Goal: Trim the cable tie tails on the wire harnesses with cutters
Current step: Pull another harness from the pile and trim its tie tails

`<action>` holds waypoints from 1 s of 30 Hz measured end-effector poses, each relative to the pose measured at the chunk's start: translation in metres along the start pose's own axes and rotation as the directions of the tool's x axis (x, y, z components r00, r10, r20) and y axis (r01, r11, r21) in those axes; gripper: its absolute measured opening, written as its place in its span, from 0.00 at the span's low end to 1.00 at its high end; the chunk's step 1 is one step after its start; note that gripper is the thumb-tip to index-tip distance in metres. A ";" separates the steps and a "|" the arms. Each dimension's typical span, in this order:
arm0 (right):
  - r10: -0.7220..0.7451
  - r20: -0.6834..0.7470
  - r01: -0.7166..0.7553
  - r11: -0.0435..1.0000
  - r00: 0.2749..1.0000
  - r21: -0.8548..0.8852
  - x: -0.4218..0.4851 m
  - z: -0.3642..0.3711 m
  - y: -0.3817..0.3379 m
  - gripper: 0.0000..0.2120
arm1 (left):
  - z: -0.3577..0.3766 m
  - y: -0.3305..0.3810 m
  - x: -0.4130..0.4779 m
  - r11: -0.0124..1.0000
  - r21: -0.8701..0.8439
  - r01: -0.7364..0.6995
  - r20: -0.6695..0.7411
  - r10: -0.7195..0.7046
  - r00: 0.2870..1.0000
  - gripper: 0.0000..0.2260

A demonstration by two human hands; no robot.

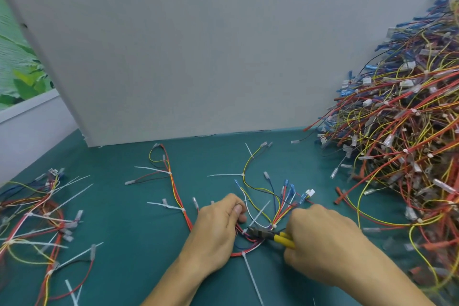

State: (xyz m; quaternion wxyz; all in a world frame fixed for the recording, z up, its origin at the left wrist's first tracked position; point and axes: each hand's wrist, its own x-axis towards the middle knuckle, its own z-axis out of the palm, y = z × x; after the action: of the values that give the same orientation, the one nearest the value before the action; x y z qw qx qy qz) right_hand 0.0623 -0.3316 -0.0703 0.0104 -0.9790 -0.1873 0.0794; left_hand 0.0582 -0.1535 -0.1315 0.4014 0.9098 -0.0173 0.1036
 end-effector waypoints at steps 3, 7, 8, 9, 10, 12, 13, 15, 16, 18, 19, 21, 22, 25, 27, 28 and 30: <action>0.003 0.015 -0.003 1.000 1.000 0.011 0.000 -0.002 0.000 0.17 | 0.003 -0.001 0.000 0.996 0.065 -0.055 -0.016 0.056 0.998 0.09; -0.013 0.031 0.013 1.000 0.999 -0.006 -0.004 -0.004 -0.003 0.17 | 0.007 -0.001 0.002 0.976 0.192 -0.106 0.034 0.102 0.994 0.10; -0.012 0.029 0.013 1.000 1.000 -0.006 -0.005 -0.004 -0.004 0.18 | 0.008 -0.001 0.003 0.974 0.206 -0.097 0.056 0.087 0.995 0.11; -0.014 0.025 0.014 1.000 1.000 -0.008 -0.006 -0.004 -0.006 0.19 | 0.009 0.000 0.002 0.973 0.218 -0.081 0.077 0.066 0.995 0.11; -0.017 0.024 0.018 1.000 1.000 -0.013 -0.007 -0.004 -0.007 0.20 | 0.011 0.002 0.002 0.971 0.230 -0.060 0.090 0.041 0.995 0.10; -0.023 0.032 0.024 0.999 0.999 -0.025 -0.006 -0.005 -0.008 0.20 | 0.013 0.005 0.001 0.968 0.250 -0.012 0.080 -0.008 0.997 0.09; -0.027 0.037 0.028 0.999 0.999 -0.029 -0.006 -0.005 -0.007 0.19 | 0.014 0.007 0.001 0.967 0.256 0.006 0.063 -0.023 0.998 0.07; -0.036 0.041 0.037 0.999 0.998 -0.029 -0.006 -0.005 -0.006 0.19 | 0.015 0.010 0.001 0.963 0.268 0.030 0.039 -0.042 0.998 0.06; -0.039 0.037 0.040 0.999 0.999 -0.023 -0.006 -0.004 -0.006 0.18 | 0.014 0.011 0.001 0.961 0.274 0.039 0.039 -0.052 0.998 0.05; -0.043 0.019 0.043 0.999 0.999 -0.013 -0.006 -0.003 -0.005 0.17 | 0.013 0.013 0.001 0.954 0.296 0.044 0.049 -0.061 0.997 0.05; -0.046 0.012 0.046 0.999 0.999 -0.009 -0.006 -0.003 -0.005 0.14 | 0.012 0.013 0.001 0.949 0.314 0.040 0.057 -0.061 0.997 0.06; -0.052 0.002 0.052 0.999 0.999 -0.009 -0.006 -0.003 -0.005 0.10 | 0.012 0.014 0.000 0.935 0.354 0.028 0.066 -0.054 0.996 0.07; -0.052 0.001 0.052 0.999 0.999 -0.011 -0.006 -0.003 -0.005 0.10 | 0.013 0.014 -0.001 0.927 0.374 0.017 0.071 -0.047 0.996 0.07; -0.046 0.003 0.046 0.999 0.999 -0.021 -0.006 -0.002 -0.004 0.12 | 0.015 0.012 -0.002 0.905 0.424 -0.020 0.086 -0.018 0.996 0.06; -0.041 0.004 0.041 0.999 0.999 -0.016 -0.005 -0.002 -0.004 0.10 | 0.014 0.010 -0.002 0.917 0.397 -0.026 0.087 -0.009 0.996 0.05; -0.041 0.006 0.041 0.999 0.999 -0.020 -0.005 -0.001 -0.004 0.09 | 0.014 0.009 -0.001 0.929 0.370 -0.021 0.087 -0.012 0.996 0.07; -0.037 0.016 0.037 0.999 0.999 -0.027 -0.006 0.000 -0.004 0.07 | 0.013 0.010 0.000 0.944 0.331 0.001 0.084 -0.030 0.996 0.11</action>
State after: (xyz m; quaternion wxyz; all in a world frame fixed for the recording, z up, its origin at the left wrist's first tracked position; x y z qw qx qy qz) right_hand 0.0553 -0.3297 -0.0688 -0.0030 -0.9748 -0.2066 0.0843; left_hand 0.0591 -0.1699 -0.1334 0.2430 0.9680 -0.0100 0.0617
